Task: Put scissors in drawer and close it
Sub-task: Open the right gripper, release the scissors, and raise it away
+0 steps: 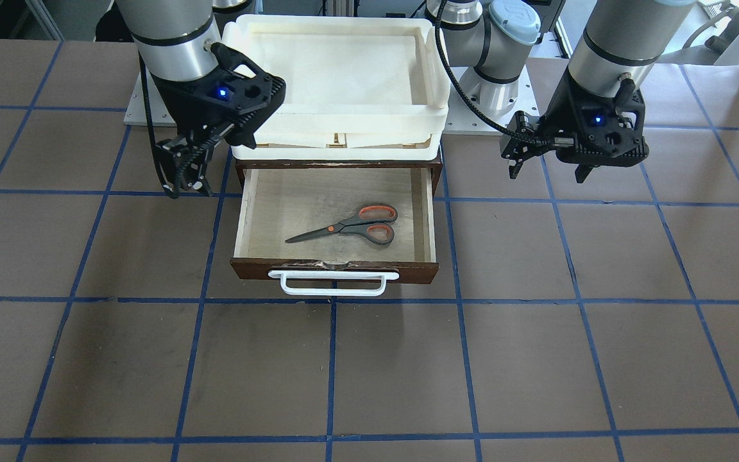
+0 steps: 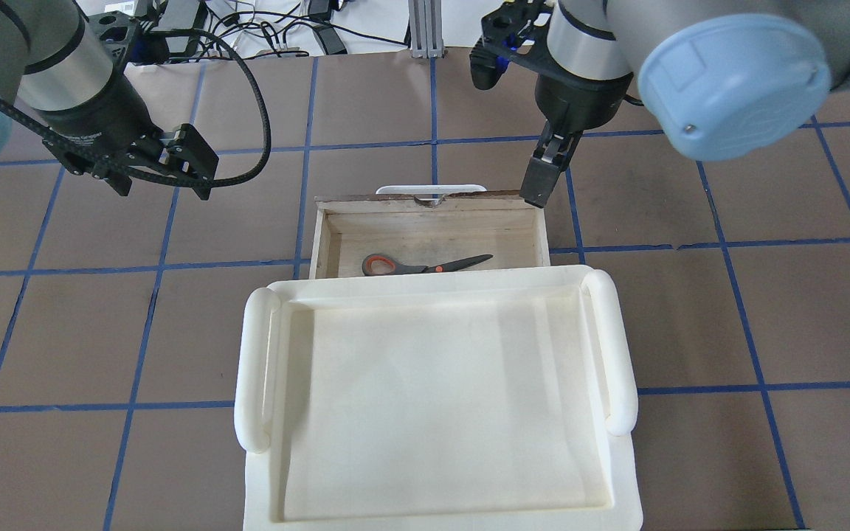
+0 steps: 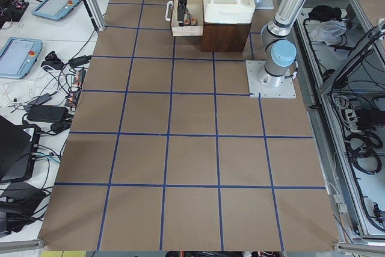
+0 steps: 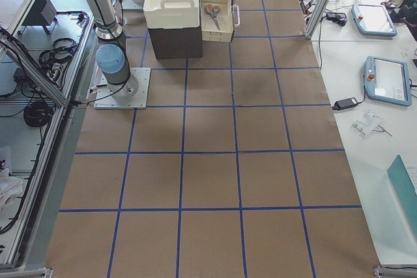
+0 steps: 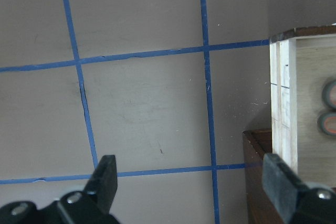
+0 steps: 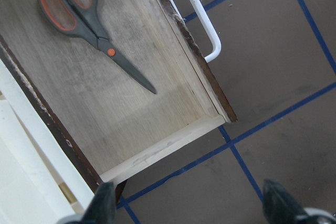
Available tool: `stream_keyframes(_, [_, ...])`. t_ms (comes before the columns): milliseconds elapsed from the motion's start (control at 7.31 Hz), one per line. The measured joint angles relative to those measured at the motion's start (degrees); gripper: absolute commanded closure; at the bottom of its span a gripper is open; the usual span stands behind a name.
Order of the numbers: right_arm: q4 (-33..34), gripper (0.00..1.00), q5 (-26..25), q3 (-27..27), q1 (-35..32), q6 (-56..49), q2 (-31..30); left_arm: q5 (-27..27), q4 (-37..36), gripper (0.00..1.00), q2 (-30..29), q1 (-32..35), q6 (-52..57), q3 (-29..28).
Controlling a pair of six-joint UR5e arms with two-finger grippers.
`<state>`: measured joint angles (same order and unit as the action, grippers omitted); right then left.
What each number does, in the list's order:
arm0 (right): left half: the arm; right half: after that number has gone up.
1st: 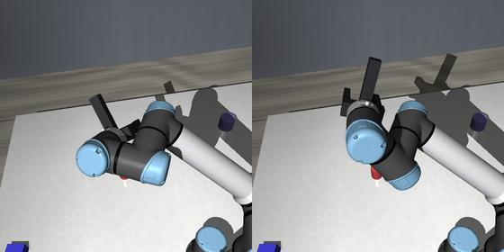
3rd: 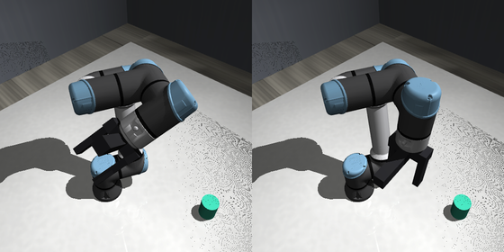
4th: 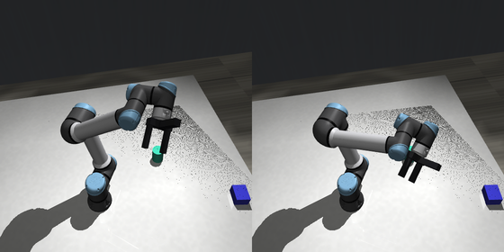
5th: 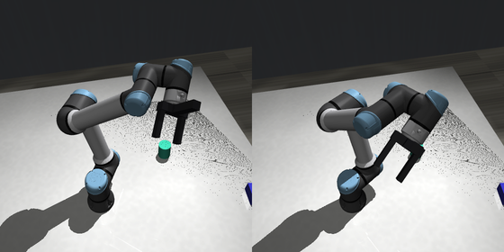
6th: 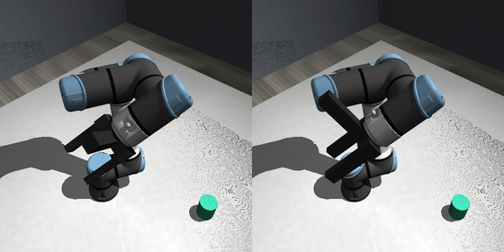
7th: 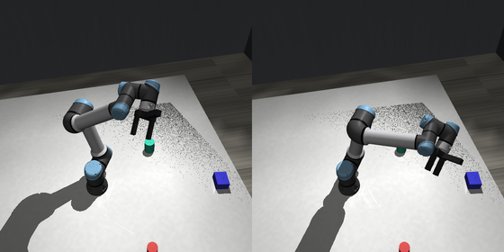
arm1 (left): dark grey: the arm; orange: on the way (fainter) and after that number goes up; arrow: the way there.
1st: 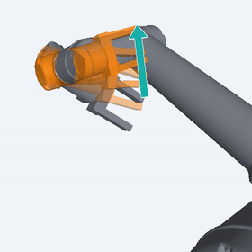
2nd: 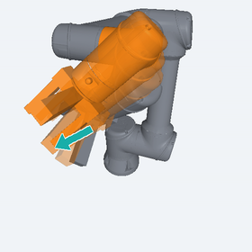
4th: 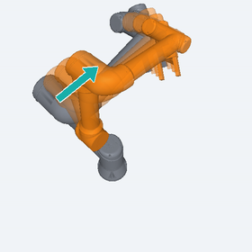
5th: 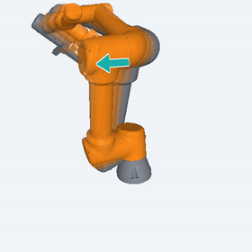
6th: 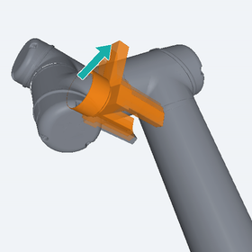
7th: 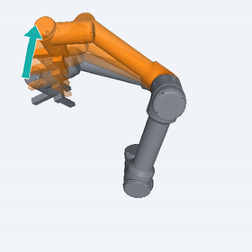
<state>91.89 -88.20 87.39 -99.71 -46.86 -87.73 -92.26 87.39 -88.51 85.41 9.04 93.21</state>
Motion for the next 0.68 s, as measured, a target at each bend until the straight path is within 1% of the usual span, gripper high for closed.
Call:
stream_keyframes(274, [-2.61,0.0,-0.04,0.28,1.56,13.27,-3.77,0.41,-0.22,0.0,-0.62,-1.04,-0.31,-0.55])
stream_keyframes(547, [-3.15,0.0,-0.3,0.5,1.81,30.49,-4.64,0.53,-0.48,0.0,-1.72,-1.76,-0.86,-0.87])
stream_keyframes(684, [-2.99,0.0,-0.14,0.49,1.94,36.89,-4.82,0.54,-1.72,0.0,-2.76,-1.72,-1.71,-0.88])
